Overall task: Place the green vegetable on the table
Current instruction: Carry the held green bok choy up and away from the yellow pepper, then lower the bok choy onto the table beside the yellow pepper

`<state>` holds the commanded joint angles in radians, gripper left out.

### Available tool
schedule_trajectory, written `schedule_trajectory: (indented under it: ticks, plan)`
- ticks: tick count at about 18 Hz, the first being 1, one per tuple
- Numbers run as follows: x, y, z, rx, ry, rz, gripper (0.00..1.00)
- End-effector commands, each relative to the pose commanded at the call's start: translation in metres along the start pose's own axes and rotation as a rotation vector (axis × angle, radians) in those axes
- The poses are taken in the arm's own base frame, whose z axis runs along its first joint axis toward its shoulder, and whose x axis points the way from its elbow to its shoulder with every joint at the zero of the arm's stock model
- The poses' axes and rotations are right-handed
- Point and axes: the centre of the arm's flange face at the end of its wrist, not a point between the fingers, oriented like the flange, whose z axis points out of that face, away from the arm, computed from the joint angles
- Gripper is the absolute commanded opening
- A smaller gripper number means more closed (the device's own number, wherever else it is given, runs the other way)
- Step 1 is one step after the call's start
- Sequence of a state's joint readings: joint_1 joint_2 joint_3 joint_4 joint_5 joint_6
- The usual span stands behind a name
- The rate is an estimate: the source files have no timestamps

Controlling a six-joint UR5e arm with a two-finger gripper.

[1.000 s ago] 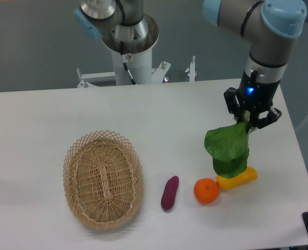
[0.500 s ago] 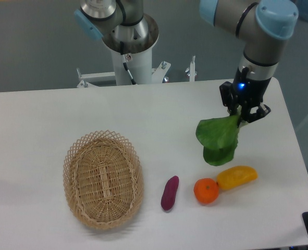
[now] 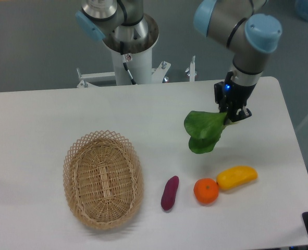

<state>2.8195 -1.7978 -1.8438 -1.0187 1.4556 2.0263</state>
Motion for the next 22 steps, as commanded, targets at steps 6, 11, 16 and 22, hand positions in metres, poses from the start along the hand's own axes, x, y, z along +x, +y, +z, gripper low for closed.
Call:
schedule_trajectory:
  ticks: [6,11,16,22]
  plan:
    - [0.006,0.007,0.048,-0.002,0.050,0.042,0.23]
    - [0.013,0.006,0.071,0.018,0.086,0.031,0.23]
    - [0.009,0.008,0.066,0.013,0.069,0.027,0.65]
    - [0.005,0.014,0.047,-0.018,0.021,-0.007,1.00]
